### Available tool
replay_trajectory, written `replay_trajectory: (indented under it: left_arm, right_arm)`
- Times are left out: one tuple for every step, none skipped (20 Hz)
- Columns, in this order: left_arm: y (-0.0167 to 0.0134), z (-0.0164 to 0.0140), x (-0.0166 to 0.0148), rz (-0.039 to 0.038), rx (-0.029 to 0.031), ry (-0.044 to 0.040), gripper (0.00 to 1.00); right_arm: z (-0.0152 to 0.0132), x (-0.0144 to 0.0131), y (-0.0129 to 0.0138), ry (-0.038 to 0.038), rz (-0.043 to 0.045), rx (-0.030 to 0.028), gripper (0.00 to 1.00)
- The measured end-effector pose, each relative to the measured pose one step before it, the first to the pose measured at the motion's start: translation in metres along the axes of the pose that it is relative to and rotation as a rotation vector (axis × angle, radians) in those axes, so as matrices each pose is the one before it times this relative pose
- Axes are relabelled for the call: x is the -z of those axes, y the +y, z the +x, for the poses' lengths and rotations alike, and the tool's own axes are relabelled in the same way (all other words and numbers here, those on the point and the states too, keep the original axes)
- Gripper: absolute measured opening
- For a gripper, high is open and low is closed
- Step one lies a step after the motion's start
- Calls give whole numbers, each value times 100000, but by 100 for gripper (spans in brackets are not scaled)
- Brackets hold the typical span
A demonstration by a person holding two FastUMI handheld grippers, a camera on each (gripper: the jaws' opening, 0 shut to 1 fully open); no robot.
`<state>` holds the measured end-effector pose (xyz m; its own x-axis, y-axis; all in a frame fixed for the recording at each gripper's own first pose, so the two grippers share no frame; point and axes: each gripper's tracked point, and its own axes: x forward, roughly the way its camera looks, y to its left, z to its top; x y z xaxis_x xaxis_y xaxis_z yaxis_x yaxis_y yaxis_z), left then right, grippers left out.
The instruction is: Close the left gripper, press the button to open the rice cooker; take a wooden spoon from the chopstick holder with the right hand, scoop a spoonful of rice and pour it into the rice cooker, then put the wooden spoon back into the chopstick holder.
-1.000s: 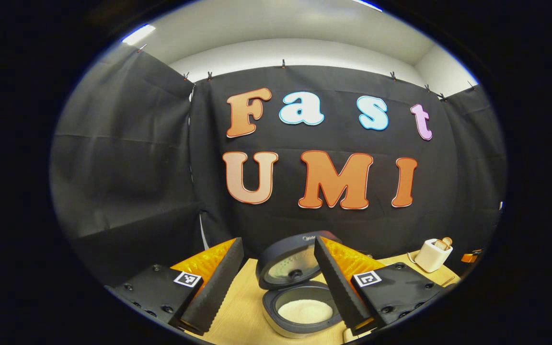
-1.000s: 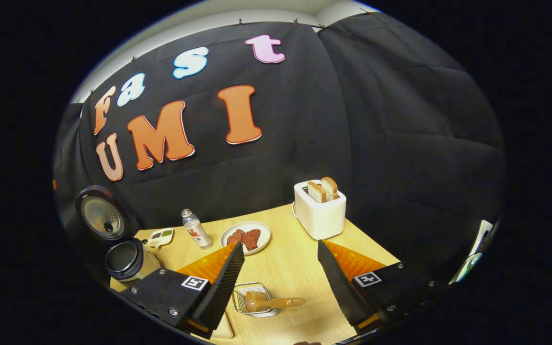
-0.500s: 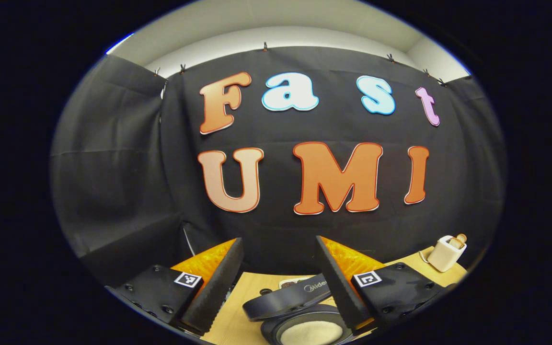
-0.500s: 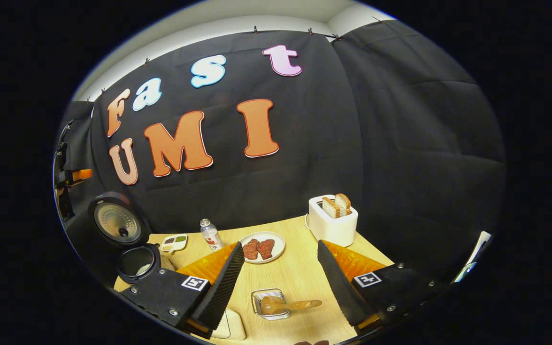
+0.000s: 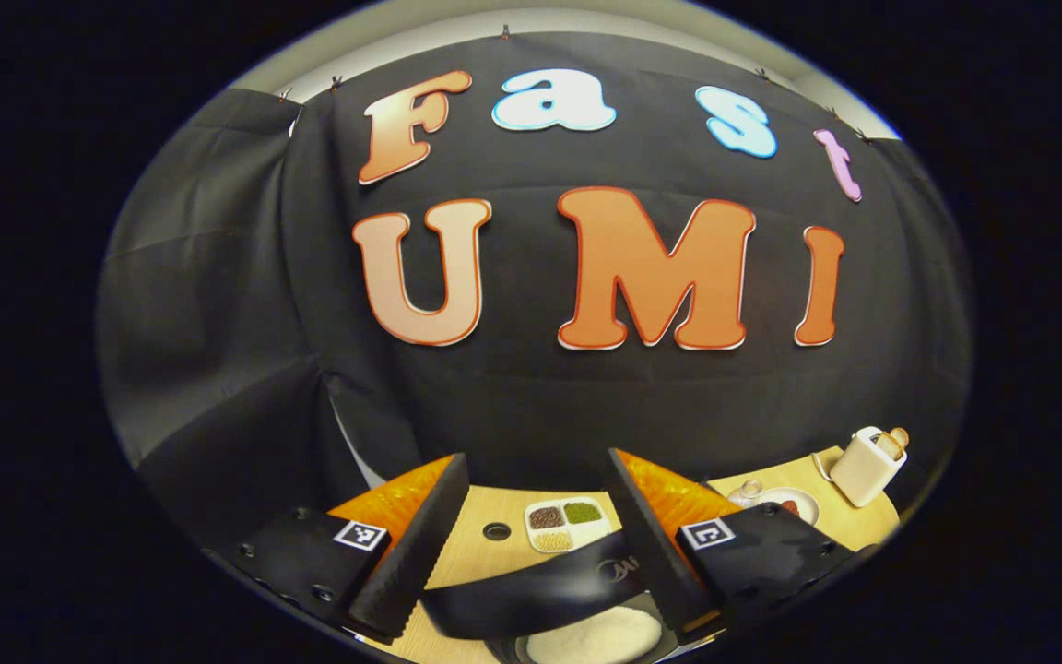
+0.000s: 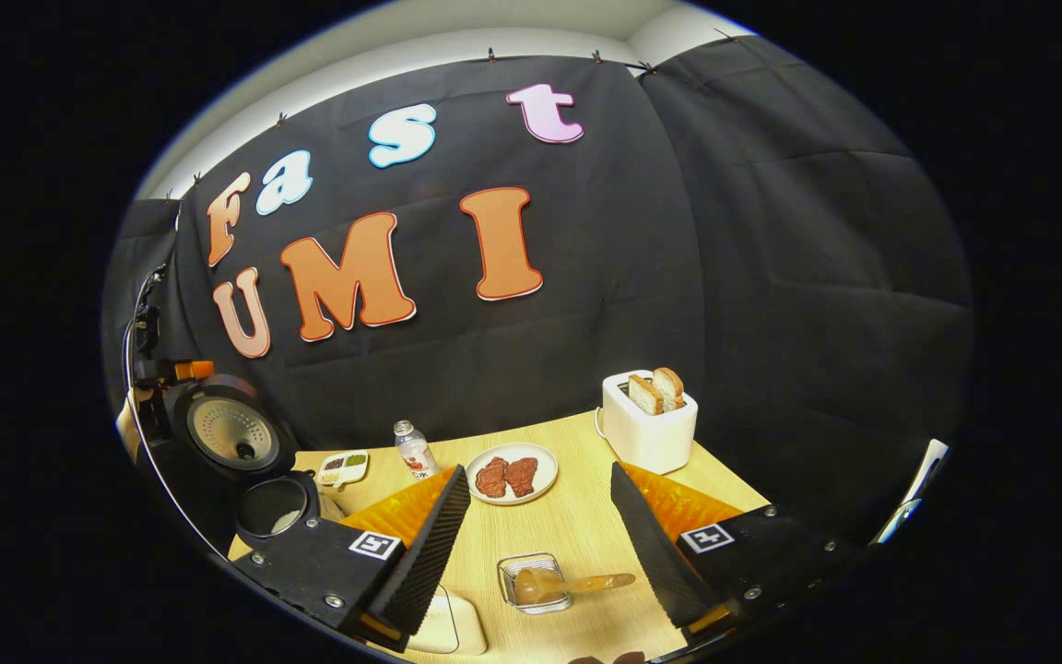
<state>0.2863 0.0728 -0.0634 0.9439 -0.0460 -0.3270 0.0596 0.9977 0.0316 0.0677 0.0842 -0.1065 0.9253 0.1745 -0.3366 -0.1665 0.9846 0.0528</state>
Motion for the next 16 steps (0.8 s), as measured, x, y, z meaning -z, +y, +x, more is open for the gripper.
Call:
replay_trajectory:
  left_arm:
    - [-1058,-329,166,-816,3255,-819,98]
    - [-817,-314,539,-694,1466,-568,100]
    - [-540,-533,432,-51,1123,-491,100]
    - [-459,-492,462,-146,627,-306,100]
    - [-484,-424,442,-496,1534,578,99]
    - [-720,-506,786,-1665,1961,1343,98]
    - [-730,-535,1036,-2311,2501,1906,98]
    - [-942,-616,1285,-1341,2970,2027,98]
    - [-506,-380,1203,660,836,1448,98]
    - [15,-352,1252,1360,-428,1173,99]
    - [-278,-284,1015,691,696,850,100]
    - [-837,-41,1542,93,1022,1153,100]
    - [-702,-253,1517,-701,898,1521,100]
    - [-420,-377,1576,-1564,328,1530,99]
    - [-420,-71,1467,-2041,635,957,98]
    - [-111,-146,1266,-1759,-670,413,99]
  right_arm:
    - [-61,-75,29,-196,413,-292,95]
    - [11,-72,174,46,381,-227,95]
    - [-81,128,85,261,315,-447,95]
    - [-79,46,160,260,267,-416,95]
    - [-31,87,135,16,149,-452,95]
    - [-55,111,84,-13,-26,17,95]
    - [12,252,35,92,-140,-38,95]
    - [-123,259,88,206,-39,-202,95]
    - [-65,95,257,46,17,-327,95]
    - [-14,96,143,161,-33,-254,95]
    - [-79,116,91,80,-16,-376,95]
    - [-57,-13,111,-60,188,-79,95]
    - [61,130,49,68,333,-126,95]
    - [-29,142,187,332,470,-469,95]
    - [59,167,237,427,698,-455,95]
    - [45,259,176,706,628,-326,95]
